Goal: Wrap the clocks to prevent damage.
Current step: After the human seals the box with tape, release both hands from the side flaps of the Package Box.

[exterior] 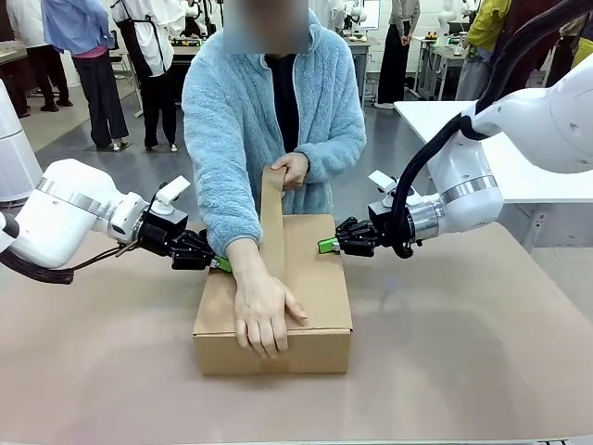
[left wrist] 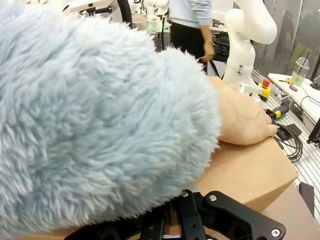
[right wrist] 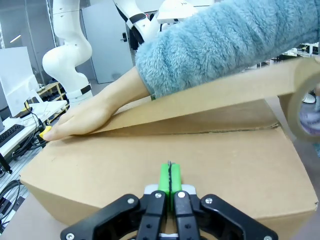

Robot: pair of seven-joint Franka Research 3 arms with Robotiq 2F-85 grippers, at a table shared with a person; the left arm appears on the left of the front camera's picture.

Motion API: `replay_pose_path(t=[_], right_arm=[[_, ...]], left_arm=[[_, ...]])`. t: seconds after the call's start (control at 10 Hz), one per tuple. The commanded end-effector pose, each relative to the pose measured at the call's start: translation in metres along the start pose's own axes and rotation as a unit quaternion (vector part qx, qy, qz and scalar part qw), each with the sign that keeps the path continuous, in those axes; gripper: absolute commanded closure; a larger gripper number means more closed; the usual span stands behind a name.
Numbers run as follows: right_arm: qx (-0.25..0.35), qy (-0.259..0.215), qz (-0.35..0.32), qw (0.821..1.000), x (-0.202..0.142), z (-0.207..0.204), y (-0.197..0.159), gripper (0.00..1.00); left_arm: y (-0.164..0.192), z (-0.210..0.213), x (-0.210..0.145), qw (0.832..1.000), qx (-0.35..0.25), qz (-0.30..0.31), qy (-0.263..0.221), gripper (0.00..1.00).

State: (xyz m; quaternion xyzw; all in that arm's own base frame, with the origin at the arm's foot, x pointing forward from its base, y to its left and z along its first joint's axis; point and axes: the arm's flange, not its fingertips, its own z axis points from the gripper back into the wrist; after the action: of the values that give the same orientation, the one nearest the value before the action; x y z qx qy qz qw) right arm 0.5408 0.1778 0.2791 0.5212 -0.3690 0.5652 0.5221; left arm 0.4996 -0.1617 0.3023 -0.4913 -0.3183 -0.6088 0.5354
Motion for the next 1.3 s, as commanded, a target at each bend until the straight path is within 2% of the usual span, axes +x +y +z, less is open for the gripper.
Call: replay_pose_path(t=[0.0,1.2], right_arm=[[-0.01,0.006,0.0,1.0,-0.0019,-0.0017,0.0009,0.99],[-0.01,0.006,0.0,1.0,-0.0019,-0.0017,0.0009,0.99]], left_arm=[[0.0031,-0.0011,-0.0022,1.0,0.001,0.001,0.001,1.0],[0.0031,-0.0011,-0.0022,1.0,0.001,0.001,0.001,1.0]])
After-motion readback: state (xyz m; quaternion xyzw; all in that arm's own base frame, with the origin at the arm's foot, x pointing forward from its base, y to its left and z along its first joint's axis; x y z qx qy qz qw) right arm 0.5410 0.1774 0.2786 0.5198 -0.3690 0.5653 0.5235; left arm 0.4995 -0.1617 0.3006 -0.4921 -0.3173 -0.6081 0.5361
